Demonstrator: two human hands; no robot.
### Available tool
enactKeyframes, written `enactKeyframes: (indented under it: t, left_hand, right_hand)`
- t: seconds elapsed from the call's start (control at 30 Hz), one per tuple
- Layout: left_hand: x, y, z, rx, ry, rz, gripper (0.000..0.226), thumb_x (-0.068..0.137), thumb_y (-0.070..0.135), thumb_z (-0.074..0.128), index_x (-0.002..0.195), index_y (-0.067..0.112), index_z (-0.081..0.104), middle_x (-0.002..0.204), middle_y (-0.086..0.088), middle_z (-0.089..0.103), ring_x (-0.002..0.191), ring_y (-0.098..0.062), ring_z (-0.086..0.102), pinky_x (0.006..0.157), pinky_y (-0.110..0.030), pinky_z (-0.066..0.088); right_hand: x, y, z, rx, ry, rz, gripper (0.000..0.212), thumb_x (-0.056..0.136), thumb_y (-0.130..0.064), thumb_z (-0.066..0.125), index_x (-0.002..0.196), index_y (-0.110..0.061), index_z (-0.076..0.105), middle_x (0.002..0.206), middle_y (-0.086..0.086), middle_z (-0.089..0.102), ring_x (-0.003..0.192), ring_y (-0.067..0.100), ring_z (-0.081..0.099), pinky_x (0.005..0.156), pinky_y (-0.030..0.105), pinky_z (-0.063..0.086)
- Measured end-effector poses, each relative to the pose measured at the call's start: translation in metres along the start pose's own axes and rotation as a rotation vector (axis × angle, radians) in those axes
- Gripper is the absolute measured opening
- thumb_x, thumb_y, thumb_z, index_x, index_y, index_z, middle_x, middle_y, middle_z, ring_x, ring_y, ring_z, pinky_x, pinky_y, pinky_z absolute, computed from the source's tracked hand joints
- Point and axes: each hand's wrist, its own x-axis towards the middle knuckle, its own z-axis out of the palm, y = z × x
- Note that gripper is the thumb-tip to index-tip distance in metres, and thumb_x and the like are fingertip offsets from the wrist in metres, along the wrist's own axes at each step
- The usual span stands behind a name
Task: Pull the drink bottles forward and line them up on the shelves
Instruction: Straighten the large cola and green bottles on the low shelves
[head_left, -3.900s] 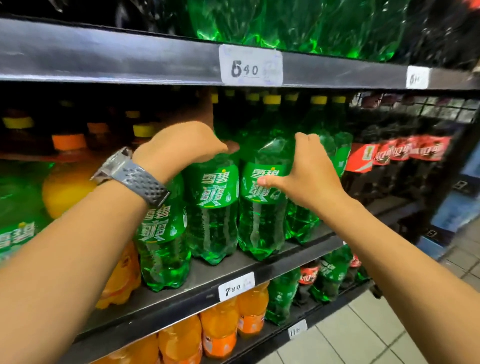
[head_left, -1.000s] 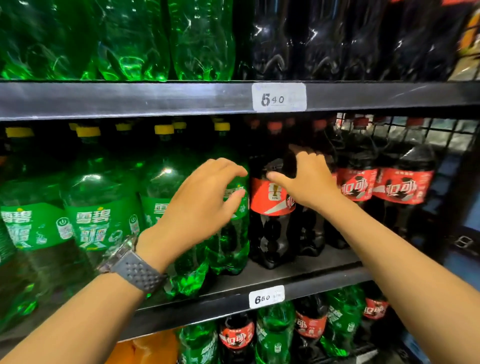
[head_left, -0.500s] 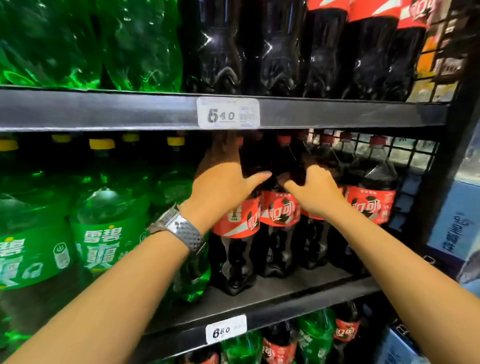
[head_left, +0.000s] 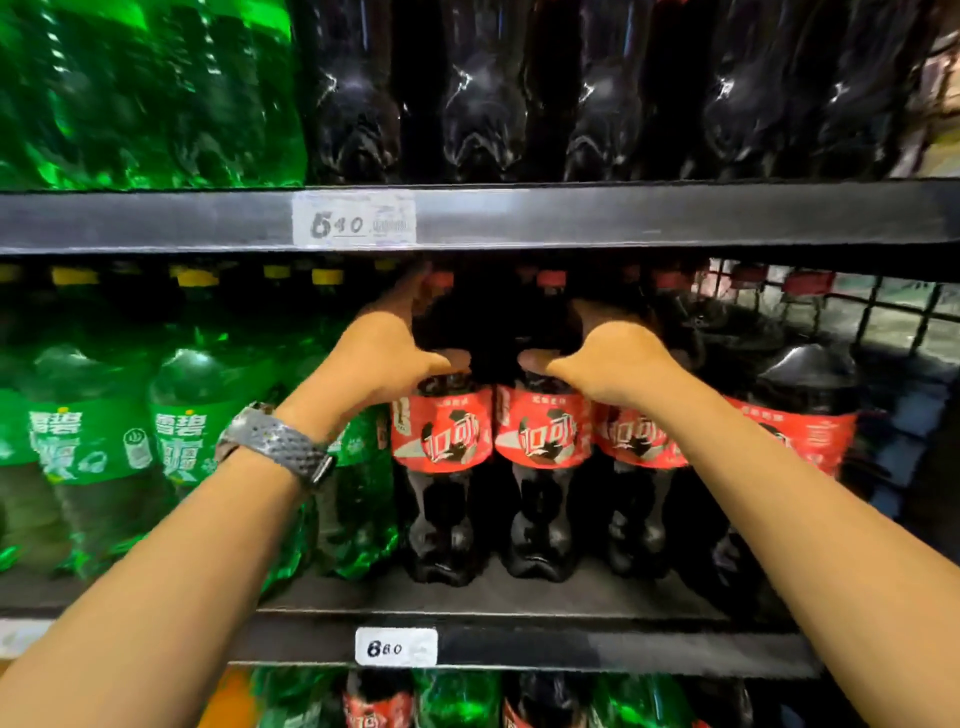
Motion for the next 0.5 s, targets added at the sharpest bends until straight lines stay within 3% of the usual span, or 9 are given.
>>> enactKeyframes:
  t: [0.1, 0.17, 0.23, 0.27, 0.33, 0.4, 0.43, 0.5]
  left_hand:
    - [-0.002, 0.001, 0.001, 0.043, 0.025, -0.023, 0.098, 0.071, 0.029, 0.082, 0.149, 0.033, 0.022, 0.137, 0.009, 0.050, 0.120, -0.008, 0.048, 0.085, -0.015, 0.047]
    - [-0.004, 0.005, 0.003, 0.047, 0.020, -0.045, 0.095, 0.073, 0.027, 0.081, 0.149, 0.033, 0.024, 0.135, 0.011, 0.049, 0.117, -0.002, 0.045, 0.079, -0.005, 0.039]
    - [-0.006, 0.011, 0.003, 0.056, 0.030, -0.072, 0.092, 0.074, 0.026, 0.080, 0.148, 0.030, 0.026, 0.138, 0.007, 0.048, 0.122, -0.007, 0.046, 0.088, -0.013, 0.040]
    - [-0.008, 0.016, 0.006, 0.135, 0.070, -0.082, 0.087, 0.074, 0.030, 0.078, 0.146, 0.027, 0.030, 0.139, 0.000, 0.048, 0.125, -0.016, 0.047, 0.092, -0.022, 0.043]
    - [-0.012, 0.034, 0.016, 0.412, 0.237, -0.078, 0.065, 0.075, 0.043, 0.072, 0.128, 0.011, 0.050, 0.122, -0.019, 0.056, 0.114, -0.037, 0.052, 0.090, -0.040, 0.047]
    - [-0.017, 0.056, 0.033, 0.596, 0.364, 0.011, 0.057, 0.079, 0.051, 0.063, 0.104, 0.001, 0.059, 0.090, -0.025, 0.060, 0.090, -0.042, 0.055, 0.078, -0.046, 0.047]
    - [-0.016, 0.067, 0.043, 0.601, 0.372, 0.088, 0.056, 0.080, 0.052, 0.061, 0.103, 0.001, 0.059, 0.084, -0.022, 0.058, 0.086, -0.041, 0.054, 0.074, -0.045, 0.046]
    - [-0.011, 0.084, 0.064, 0.512, 0.281, 0.236, 0.051, 0.082, 0.052, 0.059, 0.105, 0.007, 0.058, 0.087, -0.014, 0.057, 0.093, -0.038, 0.055, 0.072, -0.040, 0.044]
  right_hand:
    - [-0.002, 0.011, -0.005, 0.131, 0.084, -0.067, 0.075, 0.075, -0.074, 0.053, 0.108, -0.008, 0.065, 0.083, 0.013, 0.068, 0.080, 0.035, 0.062, 0.059, 0.034, 0.046]
    - [-0.002, 0.033, -0.013, 0.194, 0.269, -0.107, 0.062, 0.085, -0.061, 0.054, 0.132, -0.021, 0.051, 0.101, 0.011, 0.066, 0.093, 0.034, 0.060, 0.068, 0.032, 0.043]
    - [-0.001, 0.053, -0.021, 0.195, 0.451, -0.104, 0.053, 0.088, -0.052, 0.054, 0.131, -0.020, 0.051, 0.112, 0.014, 0.063, 0.101, 0.036, 0.058, 0.074, 0.034, 0.045]
    - [-0.002, 0.059, -0.023, 0.151, 0.487, -0.082, 0.053, 0.088, -0.054, 0.053, 0.122, -0.014, 0.057, 0.105, 0.016, 0.064, 0.098, 0.037, 0.059, 0.071, 0.034, 0.045]
    - [-0.002, 0.066, -0.025, 0.002, 0.424, 0.032, 0.075, 0.084, -0.070, 0.044, 0.106, 0.000, 0.061, 0.090, 0.021, 0.064, 0.093, 0.039, 0.061, 0.067, 0.035, 0.047]
    - [-0.001, 0.069, -0.025, -0.124, 0.247, 0.149, 0.101, 0.076, -0.083, 0.036, 0.124, 0.005, 0.051, 0.115, 0.027, 0.059, 0.111, 0.041, 0.054, 0.088, 0.044, 0.048]
    - [-0.001, 0.070, -0.026, -0.165, 0.179, 0.182, 0.105, 0.073, -0.085, 0.036, 0.130, 0.003, 0.047, 0.125, 0.026, 0.054, 0.117, 0.041, 0.051, 0.094, 0.046, 0.046]
    - [-0.001, 0.073, -0.027, -0.188, 0.159, 0.173, 0.102, 0.072, -0.082, 0.045, 0.134, -0.002, 0.042, 0.130, 0.020, 0.052, 0.116, 0.038, 0.051, 0.087, 0.043, 0.049]
